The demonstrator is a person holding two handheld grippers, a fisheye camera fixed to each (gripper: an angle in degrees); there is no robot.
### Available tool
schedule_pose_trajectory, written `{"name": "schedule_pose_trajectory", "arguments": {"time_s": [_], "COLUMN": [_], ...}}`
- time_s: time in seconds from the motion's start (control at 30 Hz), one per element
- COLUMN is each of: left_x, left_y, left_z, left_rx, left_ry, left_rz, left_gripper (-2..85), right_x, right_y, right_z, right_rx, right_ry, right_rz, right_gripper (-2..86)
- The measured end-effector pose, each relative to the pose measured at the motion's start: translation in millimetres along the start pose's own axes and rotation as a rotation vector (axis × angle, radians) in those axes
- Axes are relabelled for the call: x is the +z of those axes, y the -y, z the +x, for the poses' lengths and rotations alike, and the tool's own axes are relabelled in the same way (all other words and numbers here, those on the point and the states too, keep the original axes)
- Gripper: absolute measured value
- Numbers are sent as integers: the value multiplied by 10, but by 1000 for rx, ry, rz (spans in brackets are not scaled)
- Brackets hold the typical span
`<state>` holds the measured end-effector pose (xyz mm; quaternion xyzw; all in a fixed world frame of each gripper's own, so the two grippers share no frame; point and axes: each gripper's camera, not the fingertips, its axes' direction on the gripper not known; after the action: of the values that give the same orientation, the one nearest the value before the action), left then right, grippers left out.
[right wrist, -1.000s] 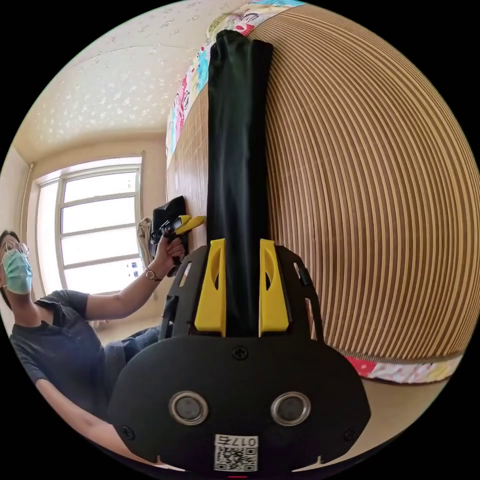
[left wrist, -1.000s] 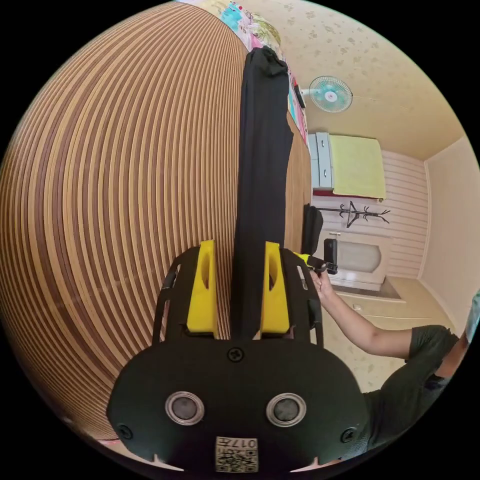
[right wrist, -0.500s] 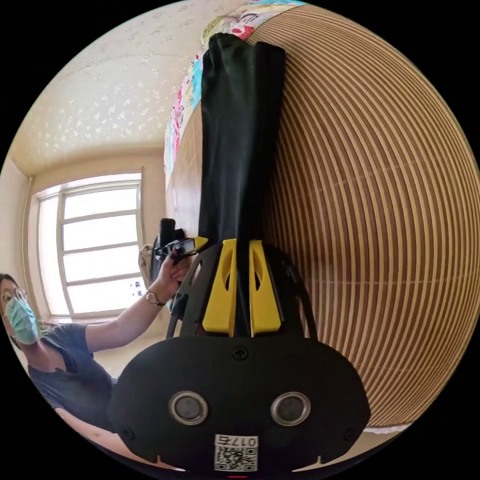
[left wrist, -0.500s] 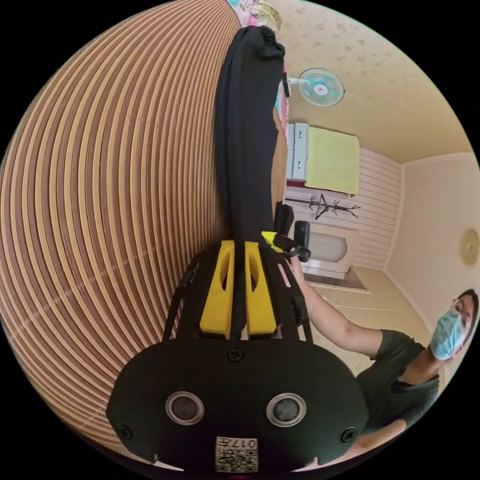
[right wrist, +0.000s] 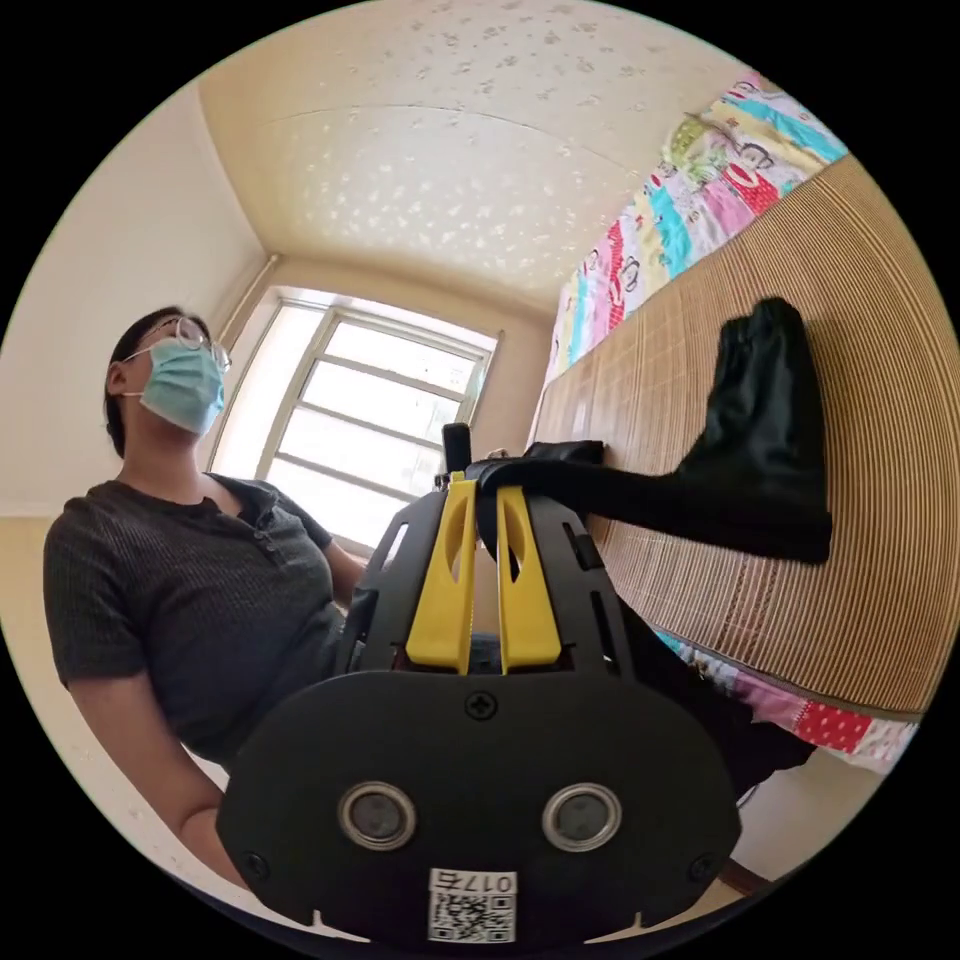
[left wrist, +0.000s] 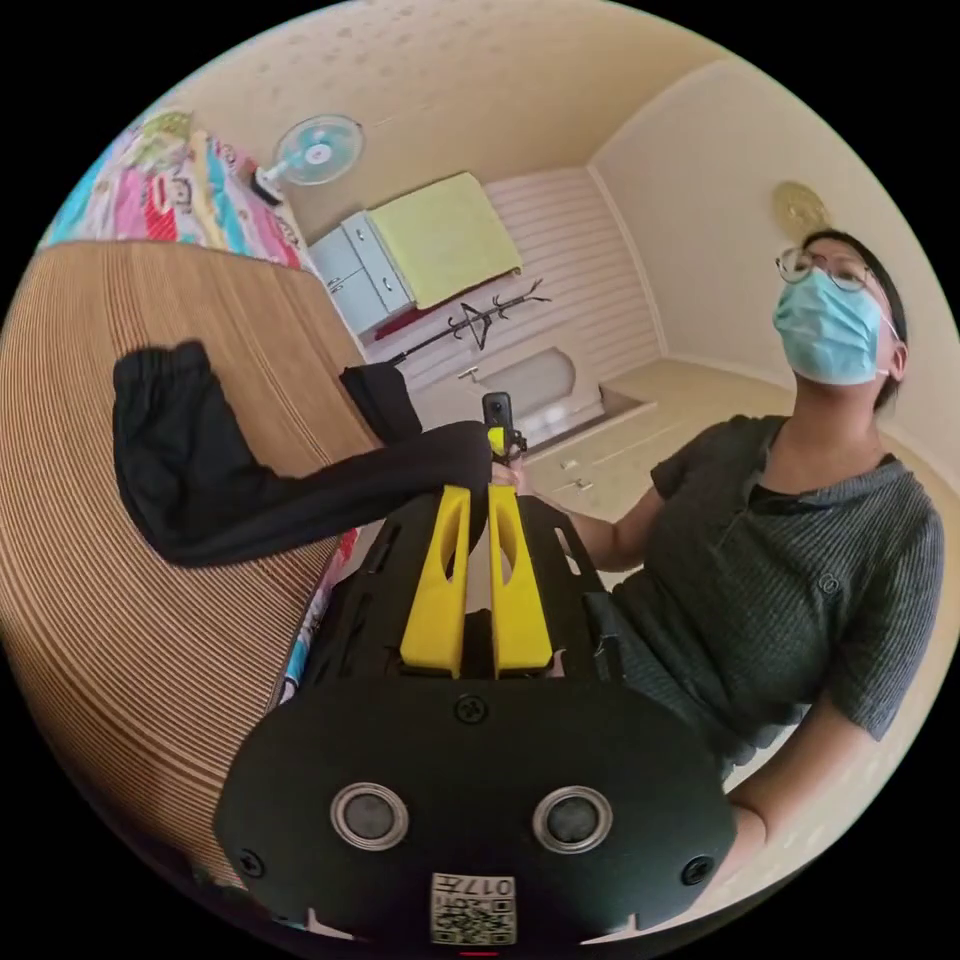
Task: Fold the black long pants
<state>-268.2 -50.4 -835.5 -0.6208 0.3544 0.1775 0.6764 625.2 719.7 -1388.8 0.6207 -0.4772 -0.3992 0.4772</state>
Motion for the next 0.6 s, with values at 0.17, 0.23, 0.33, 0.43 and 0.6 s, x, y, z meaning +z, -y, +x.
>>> {"name": "schedule_pose_trajectory", "arguments": {"time_s": [0.17,0.23,0.33,0.43,0.6], "left_x": [-96,-124,-153,-160,-14], "left_y": [922,1198,1683,2135,2701], "left_z": [1380,1698,1782,1352,501], "left_rx": [426,522,462,229,12], "left_ry": [-28,-21,94,280,452], "left_rz": [-12,22,92,196,250], "left_gripper": [33,36,37,37,37], "right_x": [285,409,688,1026,2104], "right_y": [109,213,485,880,1661], "right_z": [-1239,-1625,-2007,-1875,-1123], "right_rx": [-317,-440,-528,-445,-264], "right_ry": [37,83,49,-95,-378], "right_rz": [34,59,90,103,-10], "right_gripper": [13,13,11,10,8]}}
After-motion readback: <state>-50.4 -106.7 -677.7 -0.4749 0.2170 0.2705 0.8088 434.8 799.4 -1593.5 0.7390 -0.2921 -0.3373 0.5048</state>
